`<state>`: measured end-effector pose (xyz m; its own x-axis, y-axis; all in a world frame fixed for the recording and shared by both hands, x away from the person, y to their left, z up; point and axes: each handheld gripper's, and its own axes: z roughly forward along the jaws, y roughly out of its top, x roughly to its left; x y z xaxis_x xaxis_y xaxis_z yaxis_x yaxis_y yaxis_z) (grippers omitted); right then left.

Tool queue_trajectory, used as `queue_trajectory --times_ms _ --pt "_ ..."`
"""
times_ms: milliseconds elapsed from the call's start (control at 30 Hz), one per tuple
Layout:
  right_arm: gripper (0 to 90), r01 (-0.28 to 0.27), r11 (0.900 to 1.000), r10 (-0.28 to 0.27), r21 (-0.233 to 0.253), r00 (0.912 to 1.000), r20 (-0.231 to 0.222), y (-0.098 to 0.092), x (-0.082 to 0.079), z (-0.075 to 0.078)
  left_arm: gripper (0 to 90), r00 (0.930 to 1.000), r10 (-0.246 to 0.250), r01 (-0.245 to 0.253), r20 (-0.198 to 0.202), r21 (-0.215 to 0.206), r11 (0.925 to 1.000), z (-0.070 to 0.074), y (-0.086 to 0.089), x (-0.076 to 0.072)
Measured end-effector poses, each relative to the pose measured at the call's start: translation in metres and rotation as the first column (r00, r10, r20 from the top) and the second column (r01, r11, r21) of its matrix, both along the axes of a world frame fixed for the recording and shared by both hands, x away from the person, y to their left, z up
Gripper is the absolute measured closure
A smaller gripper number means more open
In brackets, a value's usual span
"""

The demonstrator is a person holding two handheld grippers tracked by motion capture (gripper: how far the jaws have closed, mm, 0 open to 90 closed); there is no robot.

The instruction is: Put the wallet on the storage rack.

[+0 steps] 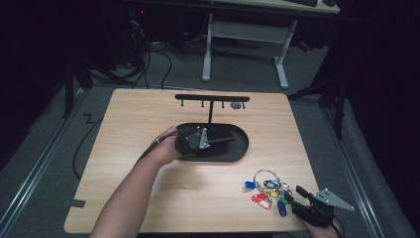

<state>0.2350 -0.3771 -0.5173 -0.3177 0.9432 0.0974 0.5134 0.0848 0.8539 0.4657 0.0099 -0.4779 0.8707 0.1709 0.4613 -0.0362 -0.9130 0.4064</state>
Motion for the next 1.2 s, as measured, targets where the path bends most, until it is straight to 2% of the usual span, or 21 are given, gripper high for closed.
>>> queue_trajectory --times_ms 67,333,433,500,533,600,700,733,767,800,833,900,1000,1100,1133,1167,1200 --pt "42.6 0.000 1.000 0.000 0.000 1.0000 -0.001 0.000 0.000 0.000 56.9 0.9999 0.005 -0.006 -0.012 -0.015 0.9999 0.000 0.001 -0.001" --pt "42.6 -0.001 1.000 0.001 -0.003 1.0000 -0.003 0.001 0.001 -0.001 55.0 0.9995 0.008 -0.009 -0.030 -0.033 0.9994 0.001 0.004 -0.003" --pt "42.6 -0.001 1.000 0.001 -0.006 1.0000 -0.004 0.001 0.001 -0.001 55.1 0.9991 0.019 -0.022 -0.037 -0.074 0.9970 0.004 0.006 -0.004" --pt "42.6 -0.002 1.000 0.002 -0.007 1.0000 -0.005 0.001 0.001 -0.001 55.0 0.9991 0.021 -0.024 -0.037 -0.078 0.9967 0.004 0.008 -0.006" --pt "42.6 -0.002 1.000 0.002 -0.007 1.0000 -0.004 0.002 0.002 -0.001 55.2 0.9989 0.024 -0.028 -0.039 -0.098 0.9948 0.004 0.010 -0.010" --pt "42.6 -0.002 1.000 0.002 -0.007 1.0000 -0.003 0.002 0.002 -0.001 55.3 0.9988 0.027 -0.031 -0.041 -0.106 0.9938 0.005 0.012 -0.011" --pt "42.6 -0.004 1.000 0.004 -0.009 1.0000 0.000 0.003 0.003 0.000 55.7 0.9981 0.041 -0.048 -0.045 -0.145 0.9882 0.008 0.018 -0.019" --pt "42.6 -0.005 1.000 0.005 -0.006 1.0000 0.001 0.004 0.004 0.001 54.8 0.9976 0.049 -0.055 -0.048 -0.147 0.9876 0.009 0.020 -0.021" --pt "42.6 -0.008 1.000 0.008 -0.009 1.0000 0.005 0.004 0.005 0.001 54.5 0.9974 0.055 -0.062 -0.048 -0.160 0.9851 0.010 0.022 -0.024" --pt "42.6 -0.007 1.000 0.007 -0.007 1.0000 0.004 0.005 0.006 0.001 54.3 0.9970 0.066 -0.072 -0.040 -0.187 0.9797 0.013 0.028 -0.032" --pt "42.6 -0.007 1.000 0.007 -0.007 1.0000 0.004 0.005 0.006 0.001 54.0 0.9970 0.066 -0.072 -0.040 -0.187 0.9797 0.013 0.028 -0.032" --pt "42.6 -0.016 1.000 0.016 -0.013 0.9998 0.009 0.007 0.008 0.002 52.6 0.9962 0.082 -0.086 -0.027 -0.210 0.9739 0.015 0.034 -0.040" --pt "42.6 -0.021 1.000 0.021 -0.015 0.9997 0.012 0.008 0.009 0.003 52.2 0.9930 0.108 -0.117 -0.047 -0.259 0.9588 0.018 0.044 -0.054" --pt "42.6 -0.027 0.999 0.027 -0.017 0.9996 0.013 0.011 0.011 0.004 57.1 0.9896 0.127 -0.140 -0.067 -0.262 0.9548 0.014 0.054 -0.069" --pt "42.6 -0.031 0.999 0.031 -0.017 0.9995 0.011 0.012 0.012 0.003 57.4 0.9870 0.137 -0.155 -0.084 -0.285 0.9459 0.010 0.060 -0.077" --pt "42.6 -0.031 0.999 0.031 -0.017 0.9995 0.011 0.012 0.012 0.003 57.3 0.9870 0.137 -0.155 -0.084 -0.285 0.9459 0.010 0.060 -0.077" --pt "42.6 -0.035 0.999 0.035 -0.017 0.9993 0.010 0.013 0.013 0.003 56.3 0.9828 0.151 -0.176 -0.106 -0.297 0.9385 0.005 0.066 -0.084"
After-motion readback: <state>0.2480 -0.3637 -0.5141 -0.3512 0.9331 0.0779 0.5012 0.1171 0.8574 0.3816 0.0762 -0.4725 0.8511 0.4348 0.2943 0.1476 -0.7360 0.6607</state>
